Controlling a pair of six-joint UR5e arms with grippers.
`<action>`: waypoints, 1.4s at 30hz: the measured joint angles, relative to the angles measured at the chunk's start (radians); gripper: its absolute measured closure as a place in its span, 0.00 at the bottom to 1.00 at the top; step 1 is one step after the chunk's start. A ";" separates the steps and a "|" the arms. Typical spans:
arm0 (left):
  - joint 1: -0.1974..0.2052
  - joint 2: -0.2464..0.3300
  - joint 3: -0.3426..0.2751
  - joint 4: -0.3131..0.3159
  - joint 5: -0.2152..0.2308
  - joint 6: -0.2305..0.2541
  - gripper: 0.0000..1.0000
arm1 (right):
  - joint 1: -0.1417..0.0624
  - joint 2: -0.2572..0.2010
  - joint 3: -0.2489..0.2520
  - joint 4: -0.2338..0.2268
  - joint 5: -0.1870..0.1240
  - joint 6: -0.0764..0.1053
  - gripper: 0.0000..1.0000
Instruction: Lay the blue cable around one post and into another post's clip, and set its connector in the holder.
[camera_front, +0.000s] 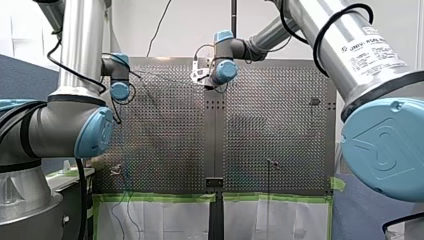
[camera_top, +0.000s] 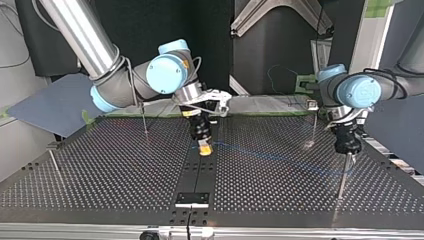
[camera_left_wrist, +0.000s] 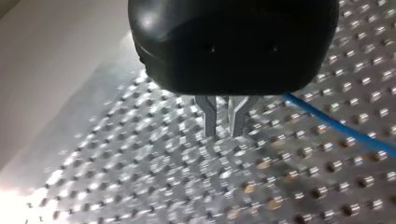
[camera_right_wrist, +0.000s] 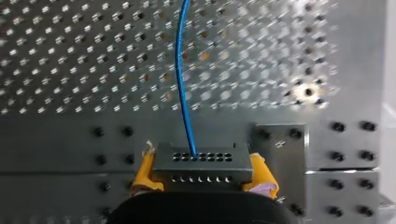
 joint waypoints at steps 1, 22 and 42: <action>-0.001 -0.004 -0.001 0.003 0.004 -0.003 0.82 | -0.002 0.000 0.006 -0.002 0.002 0.000 1.00; -0.008 -0.029 -0.005 0.006 -0.069 0.027 0.54 | -0.095 -0.005 0.179 -0.134 0.088 0.018 1.00; -0.013 -0.127 0.020 0.038 0.009 0.021 0.01 | -0.270 -0.010 0.354 -0.285 0.088 0.058 1.00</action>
